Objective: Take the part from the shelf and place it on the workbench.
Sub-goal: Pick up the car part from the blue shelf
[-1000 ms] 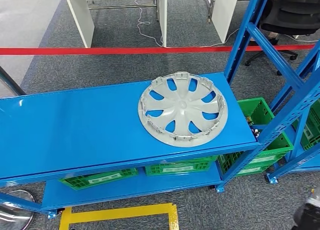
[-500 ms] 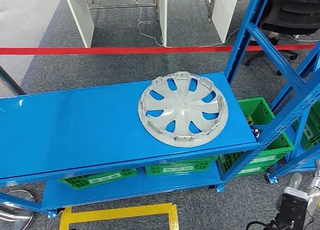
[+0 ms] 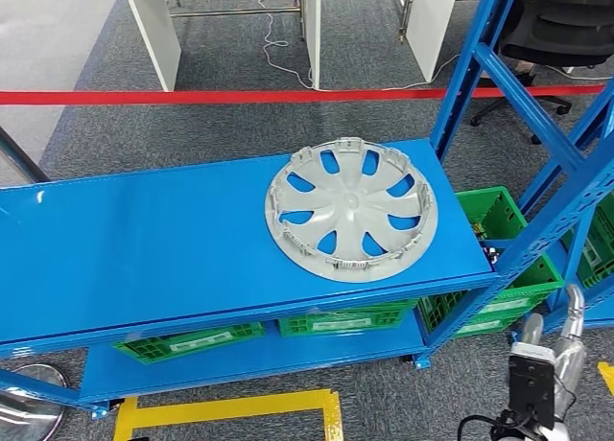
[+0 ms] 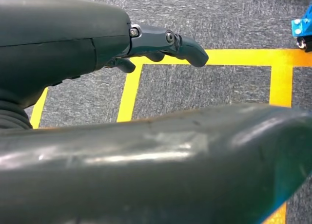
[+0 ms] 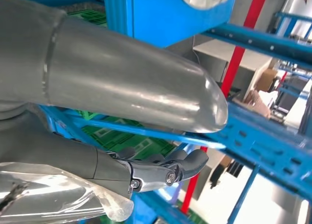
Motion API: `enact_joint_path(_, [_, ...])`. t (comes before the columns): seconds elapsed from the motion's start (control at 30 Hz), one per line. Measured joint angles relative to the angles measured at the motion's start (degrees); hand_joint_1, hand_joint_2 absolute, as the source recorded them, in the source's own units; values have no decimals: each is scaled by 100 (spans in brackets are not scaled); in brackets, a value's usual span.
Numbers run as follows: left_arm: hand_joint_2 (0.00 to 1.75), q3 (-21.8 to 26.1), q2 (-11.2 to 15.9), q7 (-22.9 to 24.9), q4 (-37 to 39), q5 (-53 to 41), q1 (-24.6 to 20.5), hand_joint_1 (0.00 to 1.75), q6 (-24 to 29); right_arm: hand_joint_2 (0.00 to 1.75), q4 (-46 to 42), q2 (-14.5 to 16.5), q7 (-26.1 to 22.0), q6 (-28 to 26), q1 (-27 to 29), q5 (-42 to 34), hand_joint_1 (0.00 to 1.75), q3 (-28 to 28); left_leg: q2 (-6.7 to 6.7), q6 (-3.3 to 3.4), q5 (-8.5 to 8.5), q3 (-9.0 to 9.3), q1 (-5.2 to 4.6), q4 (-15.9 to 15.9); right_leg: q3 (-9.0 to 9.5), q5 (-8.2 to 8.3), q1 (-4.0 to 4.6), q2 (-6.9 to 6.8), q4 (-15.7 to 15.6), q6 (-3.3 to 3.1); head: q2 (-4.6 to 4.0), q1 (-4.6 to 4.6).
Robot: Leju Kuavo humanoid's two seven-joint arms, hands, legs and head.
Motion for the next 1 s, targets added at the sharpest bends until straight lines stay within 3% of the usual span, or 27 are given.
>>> enact_joint_path(0.57, [0, 0, 38, 22, 22, -243, -29, 0, -68, 0, 19, -858, 741, -319, -281, 677, 0, 672, 0, 0, 0, -1, 0, 1, 0, 2, -1, 0, 0, 3, 0, 0])
enact_joint_path(1.0, [0, -2, 51, 57, 26, -440, -51, 0, -154, 0, 236, -1370, 1343, 60, -720, 1077, 0, 867, 0, 0, 0, -2, 0, 3, -1, 3, -1, 0, 0, 4, 0, -1])
